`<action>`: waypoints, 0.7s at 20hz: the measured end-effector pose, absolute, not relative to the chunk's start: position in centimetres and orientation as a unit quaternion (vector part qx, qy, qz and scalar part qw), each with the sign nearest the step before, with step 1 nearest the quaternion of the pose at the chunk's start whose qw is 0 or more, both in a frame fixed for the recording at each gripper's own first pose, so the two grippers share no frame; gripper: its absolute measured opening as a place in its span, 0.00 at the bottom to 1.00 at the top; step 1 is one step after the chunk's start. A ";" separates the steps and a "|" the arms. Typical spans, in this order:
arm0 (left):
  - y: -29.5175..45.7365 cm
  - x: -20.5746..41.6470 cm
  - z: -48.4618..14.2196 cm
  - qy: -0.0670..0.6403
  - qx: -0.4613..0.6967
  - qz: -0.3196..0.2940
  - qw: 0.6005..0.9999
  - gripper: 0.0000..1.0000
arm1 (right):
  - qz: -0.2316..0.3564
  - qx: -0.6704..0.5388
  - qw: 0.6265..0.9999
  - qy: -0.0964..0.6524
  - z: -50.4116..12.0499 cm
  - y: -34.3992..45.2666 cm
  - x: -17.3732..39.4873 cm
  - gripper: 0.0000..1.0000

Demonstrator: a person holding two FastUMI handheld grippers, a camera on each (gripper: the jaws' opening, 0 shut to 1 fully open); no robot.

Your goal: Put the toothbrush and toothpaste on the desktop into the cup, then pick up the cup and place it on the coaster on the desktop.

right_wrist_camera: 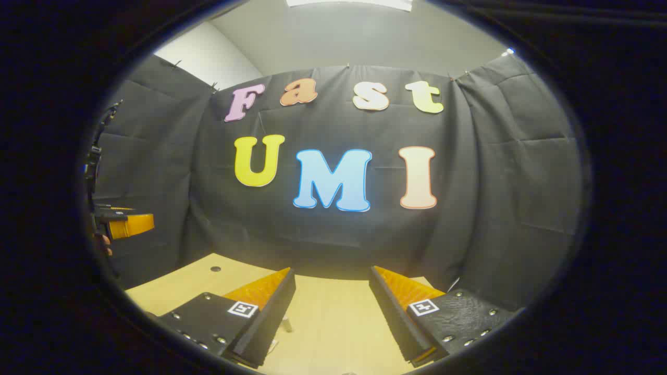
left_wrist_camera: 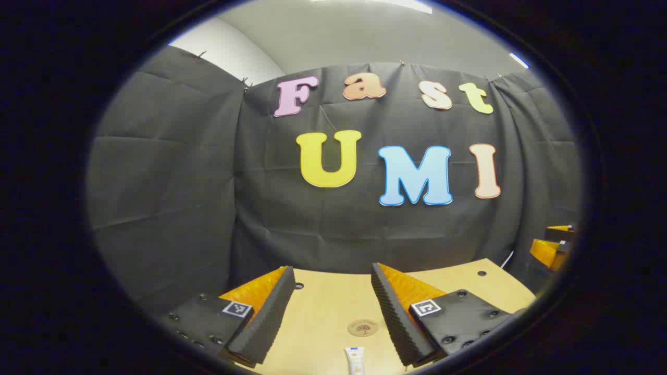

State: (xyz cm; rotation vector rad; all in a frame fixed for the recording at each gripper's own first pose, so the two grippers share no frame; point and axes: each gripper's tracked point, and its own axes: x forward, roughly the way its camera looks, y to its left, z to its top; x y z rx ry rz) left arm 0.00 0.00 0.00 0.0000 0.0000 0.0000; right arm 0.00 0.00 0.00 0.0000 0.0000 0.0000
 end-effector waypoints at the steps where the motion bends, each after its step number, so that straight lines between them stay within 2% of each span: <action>1: 0.0 -0.1 -0.1 0.002 0.007 0.006 1.000 0.95 | 0.001 0.002 1.000 0.004 -0.1 -0.2 0.2 0.90; 3: -0.7 -0.1 -0.4 0.004 0.011 0.012 1.000 0.97 | 0.007 0.008 1.000 0.010 -0.5 -0.3 0.2 0.90; 5: -1.1 -0.4 -0.3 0.005 0.011 0.017 1.000 0.92 | 0.015 0.020 0.999 0.020 -1.1 -0.1 0.3 0.89; 7: -1.5 -0.7 -0.3 0.007 0.013 0.017 1.000 0.95 | 0.023 0.031 0.999 0.029 -1.7 0.1 0.4 0.90; 14: -1.1 -1.2 -0.3 0.007 0.020 0.043 0.999 0.92 | 0.033 0.044 0.998 0.039 -2.0 0.6 0.7 0.89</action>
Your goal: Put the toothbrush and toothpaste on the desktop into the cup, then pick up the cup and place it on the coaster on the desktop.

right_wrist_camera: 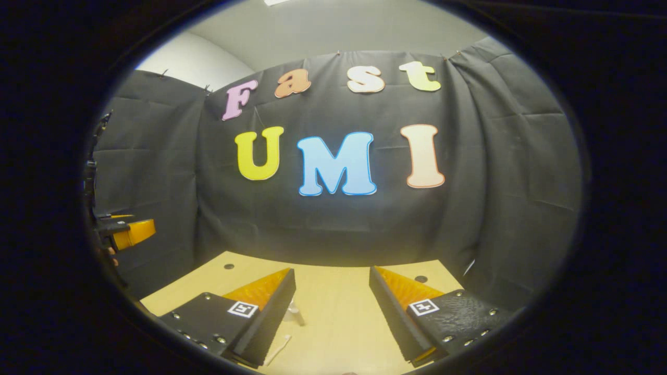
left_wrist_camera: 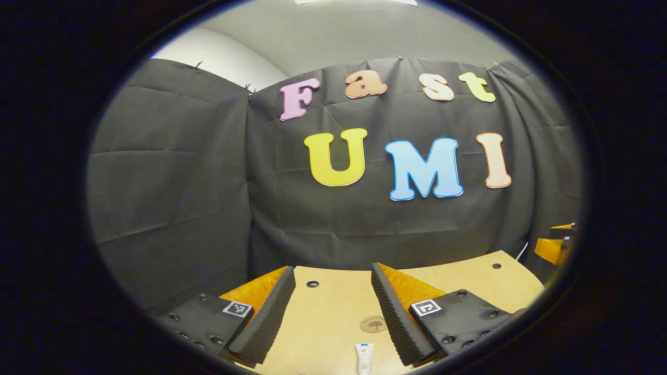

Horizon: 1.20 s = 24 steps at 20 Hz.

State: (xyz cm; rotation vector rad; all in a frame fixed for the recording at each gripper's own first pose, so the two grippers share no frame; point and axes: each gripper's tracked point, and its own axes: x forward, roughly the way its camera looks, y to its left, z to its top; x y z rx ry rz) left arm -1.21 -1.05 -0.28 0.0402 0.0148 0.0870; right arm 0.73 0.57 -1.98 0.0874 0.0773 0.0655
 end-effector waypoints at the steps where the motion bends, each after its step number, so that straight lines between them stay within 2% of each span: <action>1: -1.1 -1.2 -0.9 0.016 0.021 0.043 0.999 0.97 | 0.035 0.043 0.997 0.044 -2.2 0.7 0.8 0.90; 2: -1.3 -1.1 -1.7 0.029 0.023 0.039 0.999 0.95 | 0.037 0.043 0.997 0.050 -2.7 0.9 0.8 0.90; 4: -1.7 -1.1 -3.6 0.053 0.029 0.027 0.998 0.97 | 0.044 0.046 0.996 0.061 -3.4 1.6 0.9 0.89; 5: -1.8 -1.2 -4.4 0.065 0.031 0.021 0.997 0.94 | 0.048 0.049 0.995 0.068 -3.9 2.0 1.0 0.90; 10: -3.2 -1.1 -9.4 0.123 0.044 -0.008 0.991 0.95 | 0.062 0.055 0.989 0.122 -7.6 4.4 0.8 0.89; 13: -4.3 -0.8 -14.0 0.188 0.034 -0.035 0.981 0.95 | 0.067 0.067 0.976 0.196 -11.4 6.3 0.7 0.90; 19: -5.5 0.8 -22.9 0.301 -0.006 -0.065 0.951 0.95 | 0.088 0.117 0.920 0.364 -19.4 11.2 0.4 0.92; 20: -5.4 1.0 -24.7 0.322 -0.006 -0.067 0.944 0.98 | 0.088 0.115 0.911 0.387 -20.6 11.9 0.3 0.92; 21: -5.4 1.0 -26.3 0.344 -0.005 -0.072 0.936 0.95 | 0.087 0.112 0.904 0.404 -21.4 12.4 0.2 0.90; 24: -5.5 1.3 -31.0 0.397 -0.005 -0.079 0.914 0.95 | 0.086 0.101 0.884 0.448 -23.2 13.1 -0.1 0.92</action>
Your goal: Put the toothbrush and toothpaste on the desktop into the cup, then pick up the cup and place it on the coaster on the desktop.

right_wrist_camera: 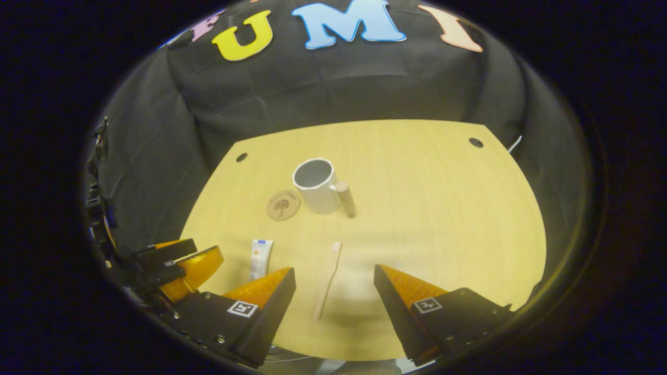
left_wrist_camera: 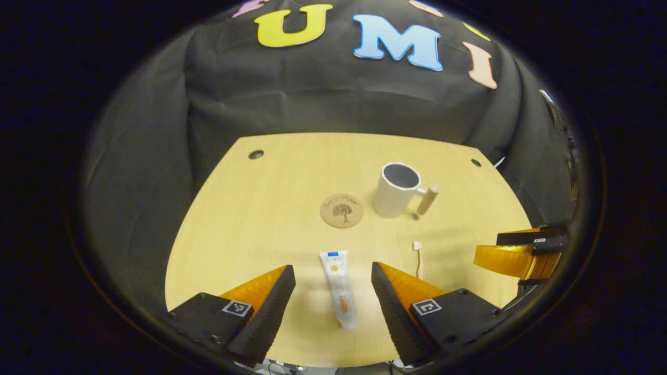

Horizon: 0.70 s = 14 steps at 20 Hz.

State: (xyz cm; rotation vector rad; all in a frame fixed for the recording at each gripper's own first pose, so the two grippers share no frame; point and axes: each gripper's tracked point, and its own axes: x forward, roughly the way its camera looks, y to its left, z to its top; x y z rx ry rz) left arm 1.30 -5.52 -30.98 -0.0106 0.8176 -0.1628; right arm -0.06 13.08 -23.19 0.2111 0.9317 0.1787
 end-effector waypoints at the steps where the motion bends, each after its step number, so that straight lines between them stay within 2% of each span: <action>1: -5.6 1.3 -32.2 0.411 -0.006 -0.081 0.908 0.95 | 0.086 0.100 0.877 0.462 -23.3 13.2 -0.1 0.92; 2: -5.9 1.4 -33.2 0.419 -0.009 -0.085 0.904 0.94 | 0.088 0.102 0.868 0.477 -23.7 13.2 -0.2 0.92; 4: -6.0 1.6 -35.2 0.442 -0.006 -0.086 0.893 0.98 | 0.085 0.103 0.854 0.503 -24.6 13.3 -0.3 0.93; 8: -5.6 2.4 -38.4 0.487 -0.015 -0.080 0.870 0.95 | 0.075 0.096 0.830 0.544 -26.8 13.5 0.0 0.93; 9: -5.6 2.7 -39.2 0.495 -0.018 -0.076 0.865 0.98 | 0.072 0.095 0.825 0.552 -27.5 13.6 0.3 0.92; 11: -5.5 3.0 -40.2 0.512 -0.023 -0.074 0.856 0.93 | 0.065 0.096 0.815 0.568 -29.1 14.3 0.8 0.92; 14: -5.6 3.3 -41.6 0.532 -0.014 -0.074 0.843 0.96 | 0.058 0.090 0.803 0.587 -30.8 14.7 1.1 0.93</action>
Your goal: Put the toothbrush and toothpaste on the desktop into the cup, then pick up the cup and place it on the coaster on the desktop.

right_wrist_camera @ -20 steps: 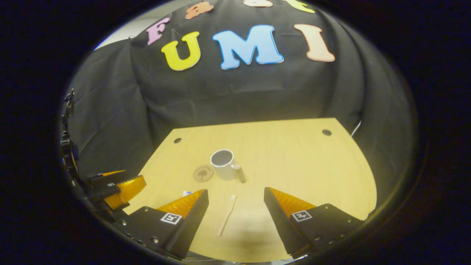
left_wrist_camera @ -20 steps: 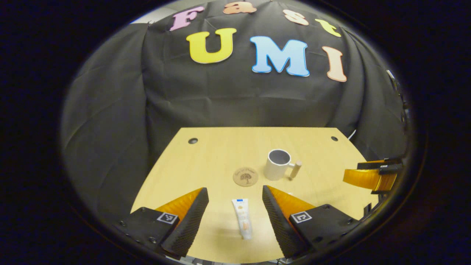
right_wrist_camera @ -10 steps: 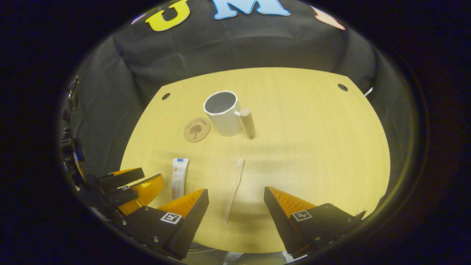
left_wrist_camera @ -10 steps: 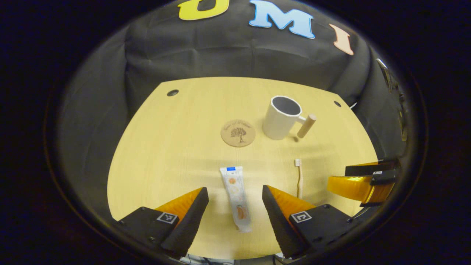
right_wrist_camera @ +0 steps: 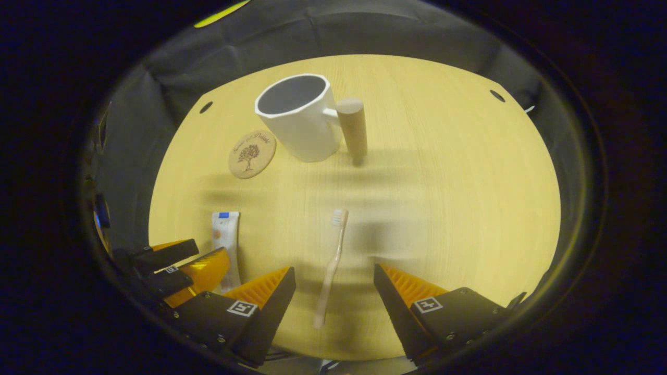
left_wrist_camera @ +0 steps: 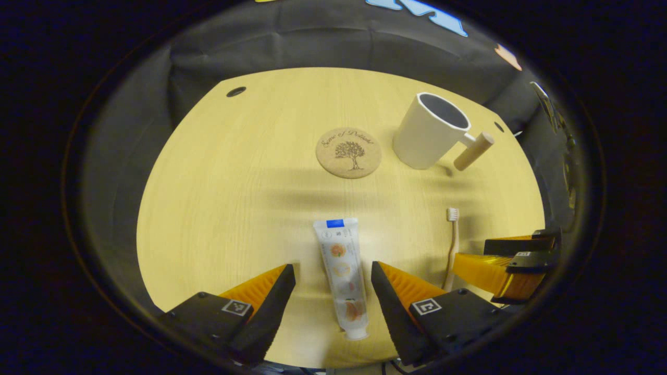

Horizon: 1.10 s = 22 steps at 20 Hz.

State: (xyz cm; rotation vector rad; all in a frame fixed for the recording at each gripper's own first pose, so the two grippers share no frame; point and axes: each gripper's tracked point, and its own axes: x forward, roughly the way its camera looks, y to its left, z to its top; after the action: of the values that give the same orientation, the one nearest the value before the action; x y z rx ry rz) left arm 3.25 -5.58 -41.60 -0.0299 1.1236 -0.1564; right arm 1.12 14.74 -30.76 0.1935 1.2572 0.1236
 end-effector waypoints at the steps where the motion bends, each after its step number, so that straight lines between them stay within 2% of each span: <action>1: -5.6 3.4 -41.9 0.538 -0.011 -0.074 0.840 0.96 | 0.056 0.089 0.799 0.592 -31.0 14.8 1.2 0.92; 9: -5.7 3.5 -43.9 0.568 -0.007 -0.061 0.821 0.96 | 0.050 0.067 0.784 0.615 -33.1 15.3 0.9 0.92; 12: -5.5 3.7 -44.3 0.570 0.008 -0.055 0.820 0.93 | 0.043 0.054 0.787 0.614 -33.4 14.8 1.0 0.92; 19: -5.4 3.7 -44.1 0.570 0.002 -0.046 0.821 0.94 | 0.036 0.013 0.791 0.610 -33.7 15.2 0.4 0.91; 21: -5.3 3.8 -43.9 0.570 0.001 -0.044 0.821 0.88 | 0.037 0.009 0.789 0.614 -33.9 15.3 0.2 0.91; 22: -5.2 3.8 -44.1 0.569 0.002 -0.043 0.821 0.89 | 0.037 0.007 0.790 0.612 -33.9 15.2 0.2 0.91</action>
State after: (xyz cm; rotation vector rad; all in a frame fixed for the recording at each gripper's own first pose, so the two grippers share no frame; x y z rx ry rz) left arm 3.81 -5.25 -44.10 0.0036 1.2112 -0.0914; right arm 0.24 15.22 -33.89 0.0160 1.3188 0.0791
